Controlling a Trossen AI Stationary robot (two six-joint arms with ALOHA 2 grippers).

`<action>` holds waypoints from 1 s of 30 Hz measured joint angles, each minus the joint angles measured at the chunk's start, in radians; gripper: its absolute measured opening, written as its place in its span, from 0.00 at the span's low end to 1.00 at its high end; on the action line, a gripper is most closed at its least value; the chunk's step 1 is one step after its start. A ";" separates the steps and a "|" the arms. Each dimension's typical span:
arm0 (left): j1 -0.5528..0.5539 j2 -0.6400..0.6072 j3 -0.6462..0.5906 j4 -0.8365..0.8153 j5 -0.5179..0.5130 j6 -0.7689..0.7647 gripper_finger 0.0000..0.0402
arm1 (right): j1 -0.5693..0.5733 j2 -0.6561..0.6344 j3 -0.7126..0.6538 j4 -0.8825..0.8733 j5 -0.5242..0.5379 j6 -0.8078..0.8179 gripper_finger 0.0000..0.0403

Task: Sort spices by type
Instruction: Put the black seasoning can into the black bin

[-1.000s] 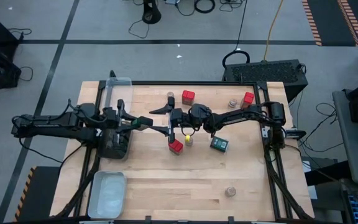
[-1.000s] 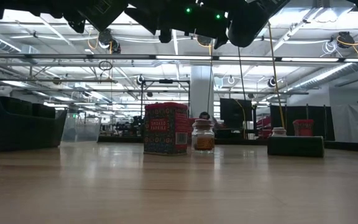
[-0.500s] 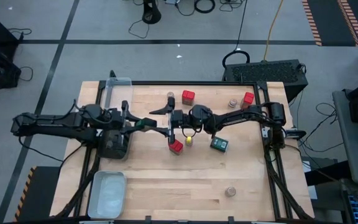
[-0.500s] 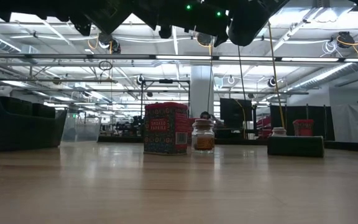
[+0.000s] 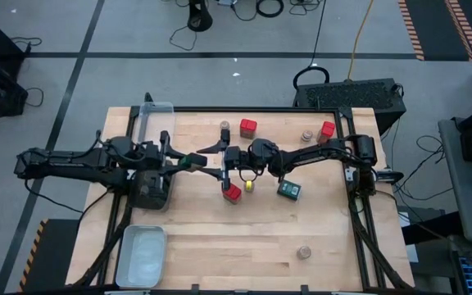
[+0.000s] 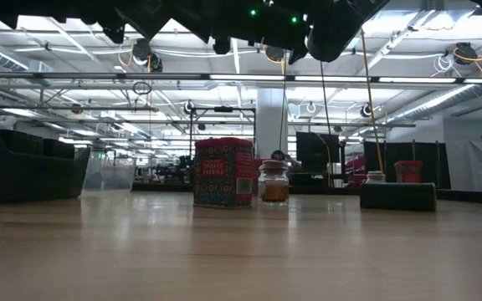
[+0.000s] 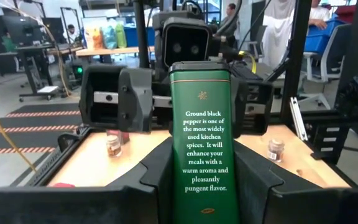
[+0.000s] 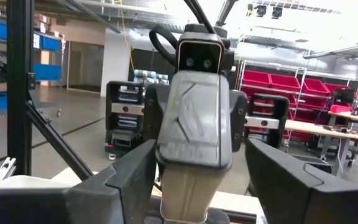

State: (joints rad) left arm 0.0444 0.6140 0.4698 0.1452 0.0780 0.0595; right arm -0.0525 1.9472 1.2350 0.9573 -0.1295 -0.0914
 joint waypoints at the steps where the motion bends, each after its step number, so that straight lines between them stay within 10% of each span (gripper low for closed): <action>1: 0.000 0.000 0.000 -0.002 0.000 0.000 0.31 | 0.000 0.000 0.000 0.000 0.000 0.000 0.56; 19: -0.001 -0.001 0.000 -0.037 -0.017 -0.017 0.31 | 0.000 0.000 0.000 -0.027 -0.008 0.001 0.23; 30: 0.000 -0.003 0.114 -0.324 -0.083 -0.028 0.58 | -0.013 -0.005 0.000 -0.156 0.001 -0.005 0.25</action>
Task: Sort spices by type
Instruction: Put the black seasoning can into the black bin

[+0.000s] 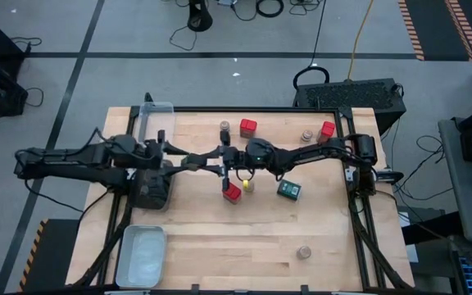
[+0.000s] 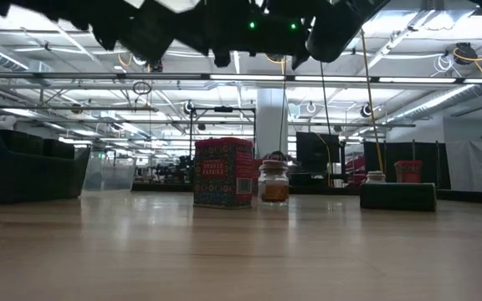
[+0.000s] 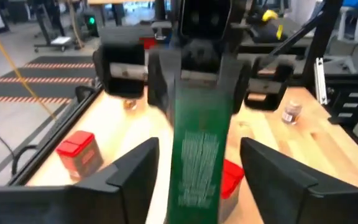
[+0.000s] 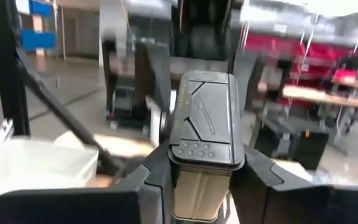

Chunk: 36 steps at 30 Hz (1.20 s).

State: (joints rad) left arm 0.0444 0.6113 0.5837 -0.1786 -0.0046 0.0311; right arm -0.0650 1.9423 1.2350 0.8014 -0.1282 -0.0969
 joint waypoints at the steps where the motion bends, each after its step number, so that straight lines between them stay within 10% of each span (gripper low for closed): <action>1: 0.000 0.000 0.031 -0.039 0.000 0.000 0.60 | 0.000 0.000 0.000 -0.026 0.000 0.002 0.24; 16: 0.009 0.396 0.499 -0.527 0.029 0.084 0.64 | 0.000 0.000 0.000 -0.174 -0.031 0.040 0.25; 36: 0.014 0.642 0.587 -0.616 0.085 0.106 0.64 | -0.020 0.000 -0.001 -0.259 -0.030 0.005 0.25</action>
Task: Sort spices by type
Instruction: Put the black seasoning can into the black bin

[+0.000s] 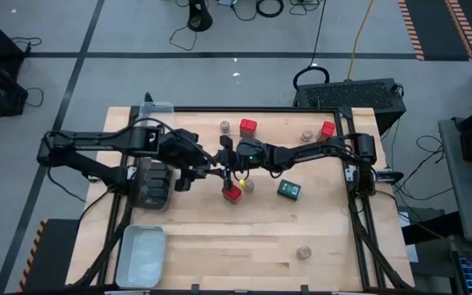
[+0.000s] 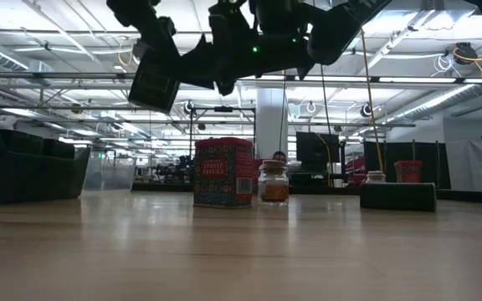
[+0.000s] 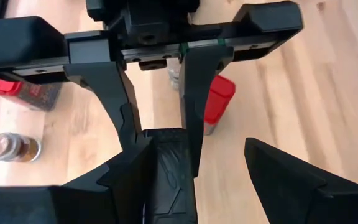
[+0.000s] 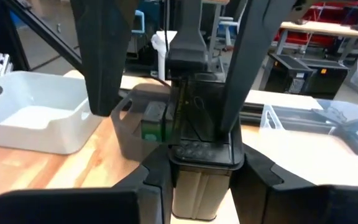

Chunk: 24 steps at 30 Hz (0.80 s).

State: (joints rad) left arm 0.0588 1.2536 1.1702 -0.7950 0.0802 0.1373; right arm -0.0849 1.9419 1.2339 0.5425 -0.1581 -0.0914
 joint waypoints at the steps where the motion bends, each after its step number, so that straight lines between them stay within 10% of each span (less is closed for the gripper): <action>1: 0.000 0.004 0.000 -0.004 -0.010 0.001 0.64 | -0.001 0.000 0.000 -0.006 0.002 0.000 0.25; 24: 0.000 -0.035 0.033 -0.079 -0.089 -0.001 0.64 | 0.000 -0.001 0.000 -0.006 -0.005 -0.026 0.25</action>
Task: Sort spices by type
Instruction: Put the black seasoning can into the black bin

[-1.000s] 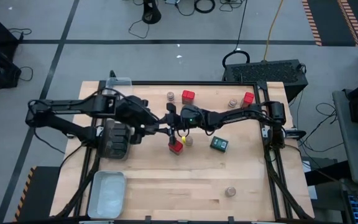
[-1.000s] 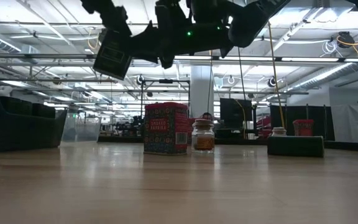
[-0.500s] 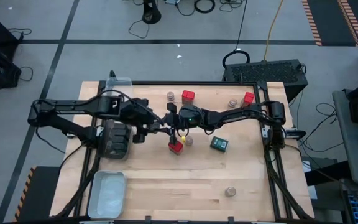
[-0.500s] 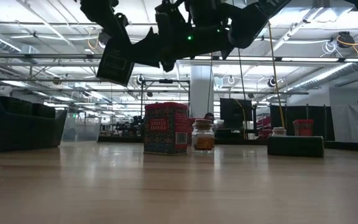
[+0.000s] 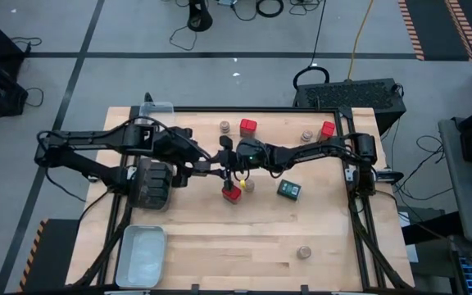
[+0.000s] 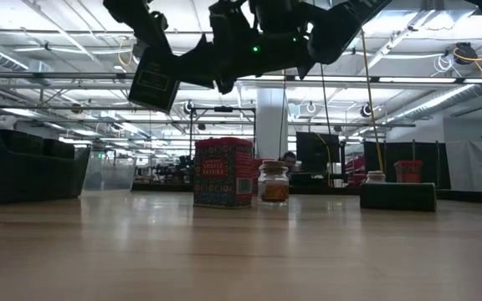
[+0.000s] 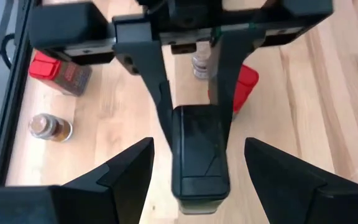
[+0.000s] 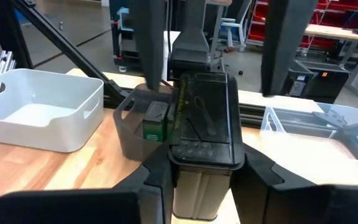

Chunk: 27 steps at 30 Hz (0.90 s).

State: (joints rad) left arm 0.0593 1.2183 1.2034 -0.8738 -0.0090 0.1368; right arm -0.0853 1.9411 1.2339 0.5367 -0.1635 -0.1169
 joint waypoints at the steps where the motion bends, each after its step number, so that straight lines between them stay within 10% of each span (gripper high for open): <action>1: 0.000 0.003 0.000 -0.002 0.000 0.000 0.64 | 0.000 0.000 0.000 0.000 0.000 0.000 0.25; 27: 0.000 0.026 0.000 -0.035 0.005 -0.026 0.57 | 0.000 0.000 0.000 -0.002 0.002 0.000 0.25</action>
State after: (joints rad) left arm 0.0593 1.2438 1.2030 -0.9085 -0.0040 0.1112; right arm -0.0849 1.9411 1.2343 0.5350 -0.1617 -0.1169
